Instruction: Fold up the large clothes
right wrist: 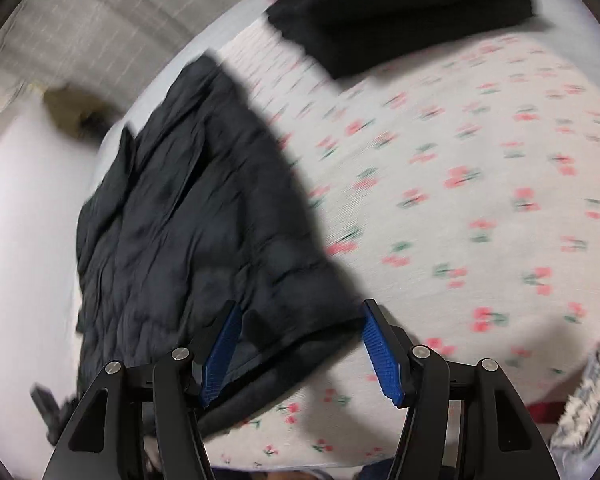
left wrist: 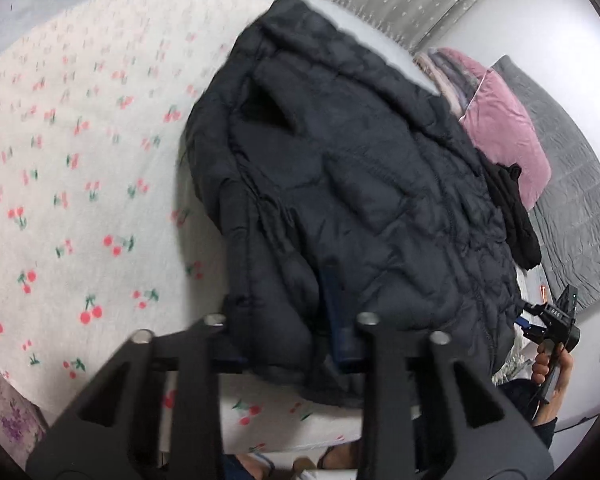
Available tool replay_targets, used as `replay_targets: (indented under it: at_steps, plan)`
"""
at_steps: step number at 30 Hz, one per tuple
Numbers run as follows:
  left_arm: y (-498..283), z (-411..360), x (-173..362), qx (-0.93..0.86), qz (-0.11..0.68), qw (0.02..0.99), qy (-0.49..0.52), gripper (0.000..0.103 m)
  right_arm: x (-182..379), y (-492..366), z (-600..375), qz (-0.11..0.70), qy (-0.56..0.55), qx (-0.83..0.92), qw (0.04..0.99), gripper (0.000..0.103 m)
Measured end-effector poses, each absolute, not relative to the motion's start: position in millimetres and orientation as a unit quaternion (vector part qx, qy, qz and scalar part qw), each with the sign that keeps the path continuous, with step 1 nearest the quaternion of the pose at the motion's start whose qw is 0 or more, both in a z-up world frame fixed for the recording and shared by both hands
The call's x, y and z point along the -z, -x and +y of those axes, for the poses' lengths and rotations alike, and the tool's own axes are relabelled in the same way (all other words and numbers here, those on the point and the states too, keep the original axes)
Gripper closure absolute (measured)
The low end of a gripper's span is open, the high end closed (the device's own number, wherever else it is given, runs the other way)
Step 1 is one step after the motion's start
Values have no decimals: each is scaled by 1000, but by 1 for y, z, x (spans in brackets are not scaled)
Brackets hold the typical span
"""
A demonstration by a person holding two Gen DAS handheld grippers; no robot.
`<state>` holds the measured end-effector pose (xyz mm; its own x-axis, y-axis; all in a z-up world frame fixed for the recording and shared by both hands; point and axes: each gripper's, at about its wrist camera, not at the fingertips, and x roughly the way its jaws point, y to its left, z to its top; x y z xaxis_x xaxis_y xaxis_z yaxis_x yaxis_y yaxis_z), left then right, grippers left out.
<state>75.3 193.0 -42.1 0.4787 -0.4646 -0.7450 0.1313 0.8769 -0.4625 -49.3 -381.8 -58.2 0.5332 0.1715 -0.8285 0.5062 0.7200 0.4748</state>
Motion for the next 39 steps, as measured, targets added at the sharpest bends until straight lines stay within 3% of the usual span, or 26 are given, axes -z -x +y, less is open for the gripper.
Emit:
replay_targets:
  at_steps: [1, 2, 3, 6, 14, 20, 27, 31, 34, 39]
  plan:
    - [-73, 192, 31, 187, 454, 852, 183, 80, 55, 48, -376, 464, -347, 102, 808, 56]
    - [-71, 193, 24, 197, 437, 857, 188, 80, 49, 46, -372, 447, -348, 85, 820, 79]
    - [-69, 192, 12, 212, 412, 864, 195, 80, 44, 47, -371, 422, -364, 58, 828, 90]
    - [-68, 188, -8, 251, 372, 867, 218, 80, 32, 57, -376, 349, -407, 24, 844, 91]
    - [-93, 165, -32, 314, 348, 833, 293, 81, 31, 53, -393, 263, -497, -7, 827, 94]
    - [-110, 156, -56, 223, 390, 854, 262, 87, 11, 29, -402, 255, -526, -6, 812, 96]
    - [-114, 164, -97, 164, 414, 864, 234, 87, -39, 21, -416, 223, -583, -15, 781, 97]
    - [-128, 168, -69, 161, 480, 831, 233, 84, -28, 17, -420, 258, -576, 50, 774, 97]
    - [-111, 177, -43, 172, 492, 819, 240, 78, -3, 16, -415, 300, -573, 60, 760, 97]
    - [-80, 211, -1, 150, 527, 779, 304, 78, 29, 36, -412, 317, -589, 80, 739, 96]
